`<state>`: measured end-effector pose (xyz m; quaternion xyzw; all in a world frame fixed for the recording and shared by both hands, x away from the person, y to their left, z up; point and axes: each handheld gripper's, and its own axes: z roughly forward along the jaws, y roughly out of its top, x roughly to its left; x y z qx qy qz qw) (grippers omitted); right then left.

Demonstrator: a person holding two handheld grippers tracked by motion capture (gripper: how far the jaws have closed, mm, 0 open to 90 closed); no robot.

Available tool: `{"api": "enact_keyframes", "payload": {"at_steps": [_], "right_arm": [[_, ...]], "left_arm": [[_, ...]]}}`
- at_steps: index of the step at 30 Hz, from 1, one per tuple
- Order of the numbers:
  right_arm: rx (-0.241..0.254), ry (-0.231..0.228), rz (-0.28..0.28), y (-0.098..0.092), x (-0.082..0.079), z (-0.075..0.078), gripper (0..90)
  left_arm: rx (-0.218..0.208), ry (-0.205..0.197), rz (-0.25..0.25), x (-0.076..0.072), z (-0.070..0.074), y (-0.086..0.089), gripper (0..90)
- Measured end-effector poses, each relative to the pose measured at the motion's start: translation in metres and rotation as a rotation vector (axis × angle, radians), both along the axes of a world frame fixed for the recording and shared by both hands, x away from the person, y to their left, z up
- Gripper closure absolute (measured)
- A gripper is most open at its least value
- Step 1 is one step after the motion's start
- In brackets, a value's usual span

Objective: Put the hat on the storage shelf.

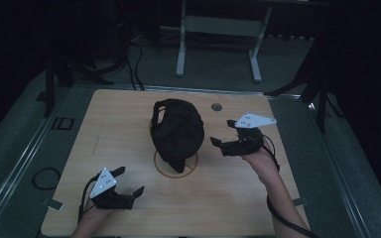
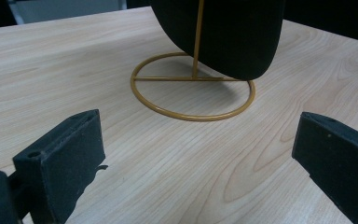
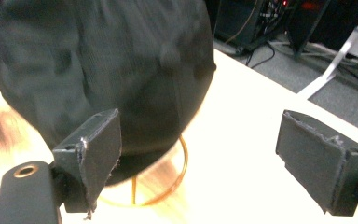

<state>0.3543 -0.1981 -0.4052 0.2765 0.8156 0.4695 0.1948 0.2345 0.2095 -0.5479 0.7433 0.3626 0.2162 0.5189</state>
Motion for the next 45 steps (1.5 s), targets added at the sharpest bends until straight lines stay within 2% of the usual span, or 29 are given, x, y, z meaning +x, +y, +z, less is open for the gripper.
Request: {"api": "enact_keyframes", "payload": {"at_steps": [2, 4, 5, 6, 12, 24, 34, 45], "right_arm": [[0.004, 0.006, -0.003, -0.003, 0.000, -0.004, 14.0], [0.012, 0.030, -0.011, -0.010, 0.001, -0.016, 14.1], [0.012, 0.030, -0.011, -0.010, 0.001, -0.016, 14.1], [0.010, 0.045, -0.017, -0.014, 0.001, -0.025, 14.1], [0.010, 0.063, -0.054, -0.025, 0.000, -0.049, 14.2], [-0.025, 0.103, -0.069, -0.044, -0.006, -0.091, 14.4], [-0.039, 0.126, -0.069, -0.057, -0.014, -0.115, 14.8], [-0.030, 0.139, -0.099, -0.077, -0.024, -0.131, 14.8]], "left_arm": [[0.005, -0.002, 0.003, 0.000, 0.000, 0.000, 2.7], [0.003, -0.001, 0.004, 0.000, 0.000, 0.001, 2.7], [0.003, -0.001, 0.004, 0.000, 0.000, 0.001, 2.7], [0.002, -0.001, 0.002, 0.000, 0.000, 0.001, 2.7], [0.004, 0.009, 0.002, 0.000, -0.001, 0.001, 2.7], [-0.002, 0.008, 0.019, 0.001, -0.001, 0.004, 2.7], [-0.003, 0.002, 0.025, 0.001, -0.002, 0.005, 2.6], [-0.006, -0.004, 0.037, 0.001, -0.001, 0.006, 2.6]]}}
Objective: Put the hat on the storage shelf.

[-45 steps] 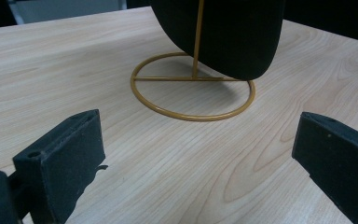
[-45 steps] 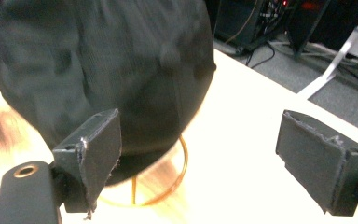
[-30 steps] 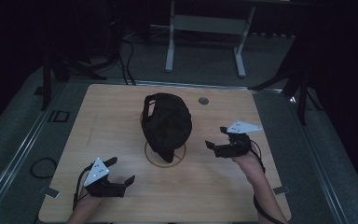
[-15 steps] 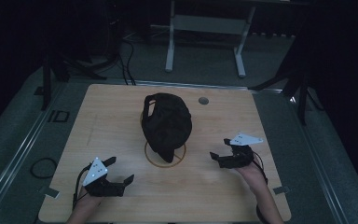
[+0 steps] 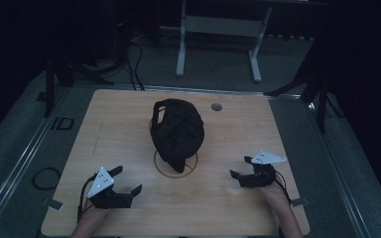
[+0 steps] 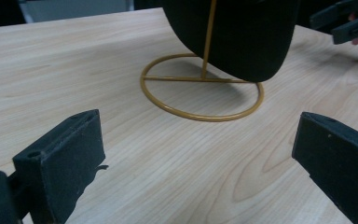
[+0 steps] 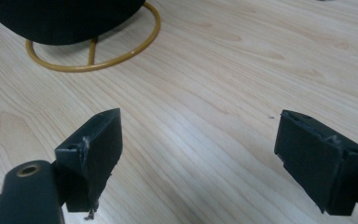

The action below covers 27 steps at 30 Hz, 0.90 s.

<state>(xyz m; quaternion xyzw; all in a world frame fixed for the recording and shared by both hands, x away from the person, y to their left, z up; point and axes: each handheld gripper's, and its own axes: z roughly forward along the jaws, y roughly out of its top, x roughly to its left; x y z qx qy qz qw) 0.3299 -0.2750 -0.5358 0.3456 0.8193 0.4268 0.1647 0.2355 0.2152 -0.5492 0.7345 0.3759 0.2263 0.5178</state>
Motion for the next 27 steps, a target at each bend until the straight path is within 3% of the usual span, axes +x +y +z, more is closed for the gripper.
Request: {"api": "enact_keyframes", "payload": {"at_steps": [9, 27], "right_arm": [[-0.005, 0.018, -0.025, -0.013, -0.006, -0.009, 14.9], [-0.017, 0.008, -0.039, -0.027, -0.026, -0.008, 15.1]], "left_arm": [[0.003, 0.001, 0.008, 0.000, 0.000, 0.001, 2.6], [-0.005, 0.001, 0.022, 0.000, 0.001, 0.004, 2.6]]}}
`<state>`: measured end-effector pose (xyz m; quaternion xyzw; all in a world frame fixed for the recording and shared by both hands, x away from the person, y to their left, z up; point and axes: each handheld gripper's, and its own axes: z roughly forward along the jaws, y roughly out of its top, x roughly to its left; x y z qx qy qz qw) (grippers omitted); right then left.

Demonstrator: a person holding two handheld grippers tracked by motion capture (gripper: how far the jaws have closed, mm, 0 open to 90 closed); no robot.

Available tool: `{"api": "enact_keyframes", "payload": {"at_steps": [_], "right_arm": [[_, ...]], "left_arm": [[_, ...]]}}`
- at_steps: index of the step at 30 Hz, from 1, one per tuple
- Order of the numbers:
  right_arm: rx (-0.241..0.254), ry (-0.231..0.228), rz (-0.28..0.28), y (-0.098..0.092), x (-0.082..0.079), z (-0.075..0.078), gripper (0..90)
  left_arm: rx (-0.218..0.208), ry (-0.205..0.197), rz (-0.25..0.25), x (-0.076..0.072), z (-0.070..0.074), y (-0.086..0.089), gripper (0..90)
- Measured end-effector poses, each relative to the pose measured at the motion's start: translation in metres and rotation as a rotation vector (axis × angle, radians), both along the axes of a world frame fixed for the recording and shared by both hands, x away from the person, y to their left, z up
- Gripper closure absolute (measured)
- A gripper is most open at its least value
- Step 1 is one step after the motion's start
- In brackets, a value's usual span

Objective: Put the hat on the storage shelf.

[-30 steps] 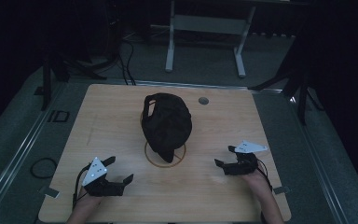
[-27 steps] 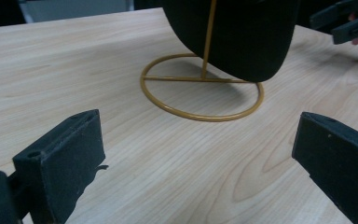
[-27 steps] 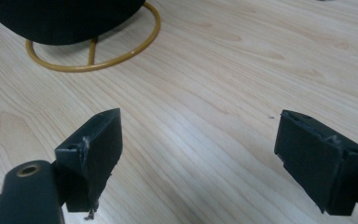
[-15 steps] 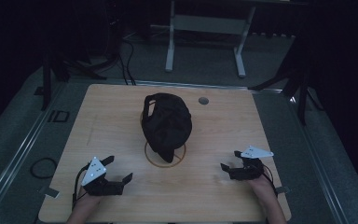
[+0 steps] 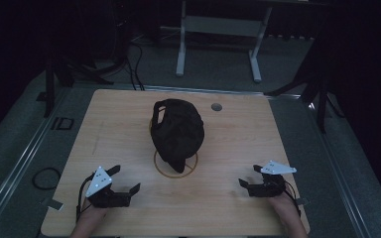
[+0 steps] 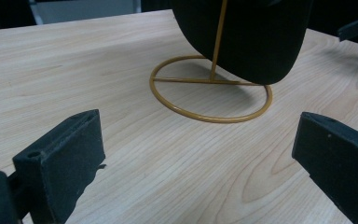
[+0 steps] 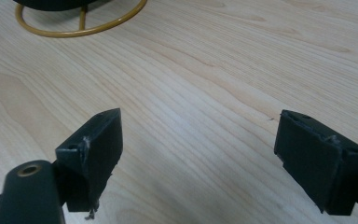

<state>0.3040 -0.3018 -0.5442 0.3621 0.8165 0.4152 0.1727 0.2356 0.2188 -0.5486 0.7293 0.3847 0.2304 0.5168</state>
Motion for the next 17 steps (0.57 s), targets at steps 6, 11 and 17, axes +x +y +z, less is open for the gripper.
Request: {"api": "enact_keyframes", "payload": {"at_steps": [6, 11, 17], "right_arm": [[-0.006, 0.007, -0.013, -0.0065, -0.0033, -0.0031, 15.1], [-0.006, 0.006, -0.016, -0.0082, -0.0031, -0.0047, 15.1], [-0.010, 0.000, -0.013, -0.0084, -0.0030, -0.0053, 15.7]], "left_arm": [[0.004, 0.000, 0.000, -0.0001, -0.0005, -0.0002, 2.6], [0.005, 0.000, 0.001, 0.0000, -0.0007, -0.0008, 2.6], [0.001, 0.000, 0.001, 0.0000, -0.0008, -0.0003, 2.6]]}}
